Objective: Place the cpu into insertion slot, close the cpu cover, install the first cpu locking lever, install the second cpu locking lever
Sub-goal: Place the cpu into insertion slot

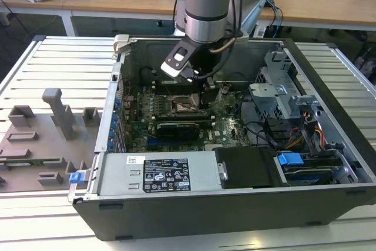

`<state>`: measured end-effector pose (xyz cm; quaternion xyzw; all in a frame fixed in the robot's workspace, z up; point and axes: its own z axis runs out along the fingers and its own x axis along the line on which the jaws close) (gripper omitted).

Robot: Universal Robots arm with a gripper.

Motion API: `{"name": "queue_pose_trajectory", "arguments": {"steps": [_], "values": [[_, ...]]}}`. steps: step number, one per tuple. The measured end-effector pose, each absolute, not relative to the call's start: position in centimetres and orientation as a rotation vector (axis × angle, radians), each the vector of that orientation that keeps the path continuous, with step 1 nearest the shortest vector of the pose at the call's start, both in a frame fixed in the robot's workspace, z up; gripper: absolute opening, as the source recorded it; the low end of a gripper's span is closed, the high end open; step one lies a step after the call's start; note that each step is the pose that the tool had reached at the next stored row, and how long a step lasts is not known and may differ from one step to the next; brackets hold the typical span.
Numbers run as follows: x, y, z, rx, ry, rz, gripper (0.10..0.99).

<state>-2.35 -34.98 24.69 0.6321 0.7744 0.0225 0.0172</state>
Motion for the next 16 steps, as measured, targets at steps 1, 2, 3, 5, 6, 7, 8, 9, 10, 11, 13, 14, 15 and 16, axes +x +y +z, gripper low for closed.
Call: {"name": "queue_pose_trajectory", "arguments": {"steps": [1,2,3,5,6,7,8,9,10,11,13,14,15,16], "values": [[-2.35,-34.98,24.68,1.978,2.395,0.070,0.541],[-2.35,-34.98,24.68,1.986,2.388,0.070,0.541],[-2.35,-34.98,24.68,2.006,2.371,0.069,0.541],[-2.35,-34.98,24.67,2.041,2.339,0.068,0.541],[-2.35,-34.98,24.67,2.066,2.317,0.067,0.541],[-2.35,-34.98,24.66,2.085,2.299,0.067,0.541],[-2.36,-34.98,24.66,2.108,2.277,0.066,0.541],[-2.36,-34.98,24.65,2.120,2.266,0.066,0.541],[-2.35,-34.98,24.65,2.132,2.255,0.066,0.541],[-2.35,-34.98,24.65,2.146,2.241,0.065,0.541],[-2.35,-34.98,24.64,2.174,2.213,0.064,0.541],[-2.35,-34.98,24.63,2.197,2.189,0.064,0.541],[-2.35,-34.98,24.63,2.207,2.179,0.063,0.541],[-2.35,-34.98,24.62,2.216,2.170,0.063,0.541]]}}
